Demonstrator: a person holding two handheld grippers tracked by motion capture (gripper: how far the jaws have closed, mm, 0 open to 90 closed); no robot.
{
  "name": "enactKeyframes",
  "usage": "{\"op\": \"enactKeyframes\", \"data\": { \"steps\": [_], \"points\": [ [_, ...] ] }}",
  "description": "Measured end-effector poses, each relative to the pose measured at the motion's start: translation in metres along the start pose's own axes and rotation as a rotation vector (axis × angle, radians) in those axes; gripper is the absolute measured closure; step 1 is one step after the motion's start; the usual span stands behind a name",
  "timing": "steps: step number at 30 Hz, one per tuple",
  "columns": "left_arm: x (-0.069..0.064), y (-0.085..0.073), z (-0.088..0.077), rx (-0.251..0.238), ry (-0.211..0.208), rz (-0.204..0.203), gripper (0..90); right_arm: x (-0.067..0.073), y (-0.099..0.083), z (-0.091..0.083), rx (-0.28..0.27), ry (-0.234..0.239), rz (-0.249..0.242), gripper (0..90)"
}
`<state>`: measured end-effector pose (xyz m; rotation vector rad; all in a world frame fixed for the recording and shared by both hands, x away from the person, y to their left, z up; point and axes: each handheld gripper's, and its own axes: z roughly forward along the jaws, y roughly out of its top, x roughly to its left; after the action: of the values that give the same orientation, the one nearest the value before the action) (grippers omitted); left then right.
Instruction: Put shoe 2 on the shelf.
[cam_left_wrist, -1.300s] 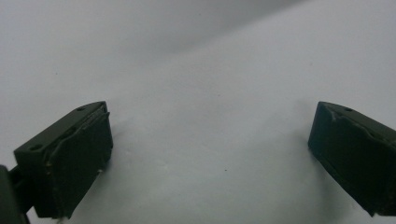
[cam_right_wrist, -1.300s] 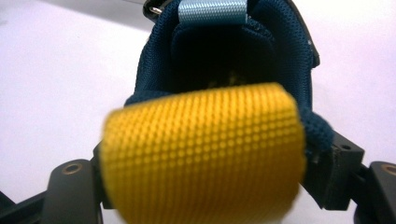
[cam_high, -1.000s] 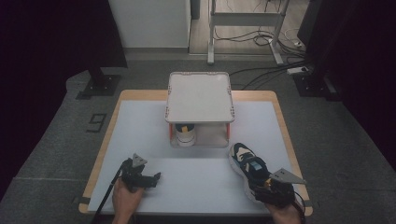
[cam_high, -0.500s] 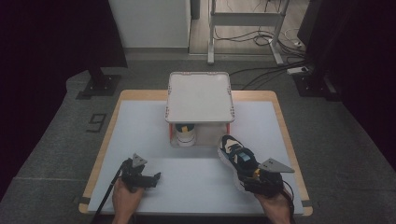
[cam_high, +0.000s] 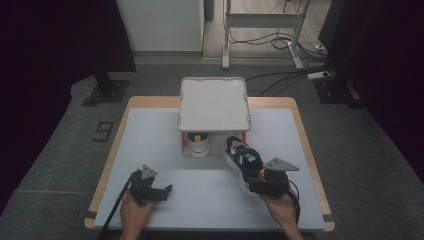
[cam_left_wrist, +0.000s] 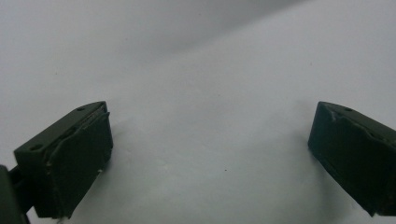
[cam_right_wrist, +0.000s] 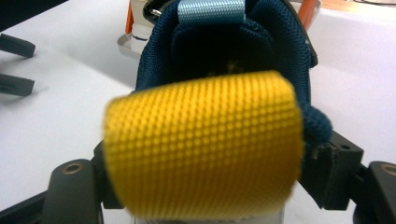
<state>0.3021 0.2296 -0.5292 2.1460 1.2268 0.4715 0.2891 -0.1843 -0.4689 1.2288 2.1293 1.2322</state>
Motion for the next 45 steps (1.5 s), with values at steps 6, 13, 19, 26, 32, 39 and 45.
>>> {"op": "enactKeyframes", "data": {
  "steps": [6,13,19,26,32,39,45],
  "points": [
    [0.0,0.0,0.0,0.0,0.0,0.0,0.0,0.002,0.01,0.016,0.0,-0.009,0.0,24.4],
    [0.0,0.0,0.0,0.0,0.0,0.0,0.1,0.003,0.019,0.036,0.001,-0.017,0.002,24.2],
    [0.0,0.0,0.0,0.0,0.0,0.001,0.1,0.003,0.027,0.053,-0.006,-0.031,0.007,24.2],
    [0.0,0.0,0.0,0.0,-0.001,0.002,0.2,0.006,0.035,0.072,-0.015,-0.06,0.006,24.1],
    [0.0,0.0,0.0,0.0,-0.002,0.002,0.3,0.007,0.043,0.089,-0.016,-0.103,0.003,23.9],
    [0.0,0.0,0.0,-0.001,-0.001,0.001,0.3,0.005,0.041,0.107,-0.007,-0.142,0.015,23.8],
    [0.0,0.0,0.0,-0.002,-0.001,0.001,0.3,0.002,0.04,0.118,-0.011,-0.144,0.047,23.3]
  ]
}}
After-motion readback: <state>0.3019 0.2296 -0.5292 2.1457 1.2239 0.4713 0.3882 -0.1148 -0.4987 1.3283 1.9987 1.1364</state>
